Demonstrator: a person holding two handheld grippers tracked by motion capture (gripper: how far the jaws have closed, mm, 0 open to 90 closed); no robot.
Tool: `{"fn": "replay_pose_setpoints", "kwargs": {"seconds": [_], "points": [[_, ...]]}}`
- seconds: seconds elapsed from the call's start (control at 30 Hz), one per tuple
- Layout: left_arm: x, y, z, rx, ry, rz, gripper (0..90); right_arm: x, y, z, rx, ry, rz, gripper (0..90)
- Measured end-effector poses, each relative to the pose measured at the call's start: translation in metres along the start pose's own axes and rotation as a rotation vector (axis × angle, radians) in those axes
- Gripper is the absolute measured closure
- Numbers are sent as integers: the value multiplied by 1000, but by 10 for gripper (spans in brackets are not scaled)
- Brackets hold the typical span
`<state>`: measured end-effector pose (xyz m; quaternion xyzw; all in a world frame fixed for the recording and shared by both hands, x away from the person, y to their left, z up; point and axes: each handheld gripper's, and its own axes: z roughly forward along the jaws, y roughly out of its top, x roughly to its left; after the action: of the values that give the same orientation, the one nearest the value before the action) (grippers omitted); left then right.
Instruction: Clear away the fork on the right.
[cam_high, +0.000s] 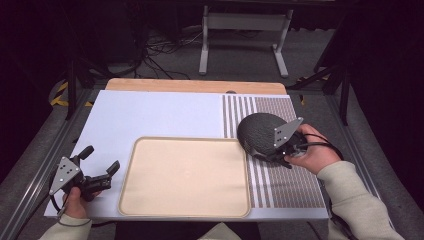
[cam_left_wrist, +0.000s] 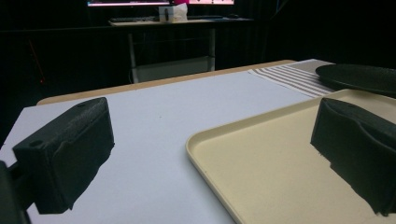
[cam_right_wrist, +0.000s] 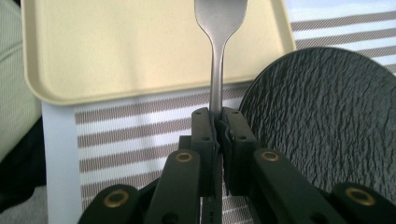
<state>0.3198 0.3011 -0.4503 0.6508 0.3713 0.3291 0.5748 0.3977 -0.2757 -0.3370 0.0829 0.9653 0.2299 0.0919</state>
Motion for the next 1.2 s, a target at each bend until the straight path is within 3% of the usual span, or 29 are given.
{"fn": "replay_pose_setpoints", "kwargs": {"seconds": [0.47,0.57,1.0,1.2], "points": [[0,0,0,1,1,1,0,3,15,5,-76,-31,111,845],[0,0,0,2,2,5,0,5,23,5,-91,-58,129,845],[-1,1,0,0,6,5,0,10,44,11,-103,-85,191,845],[-1,1,0,2,6,13,0,12,54,15,-96,-71,270,845]]}}
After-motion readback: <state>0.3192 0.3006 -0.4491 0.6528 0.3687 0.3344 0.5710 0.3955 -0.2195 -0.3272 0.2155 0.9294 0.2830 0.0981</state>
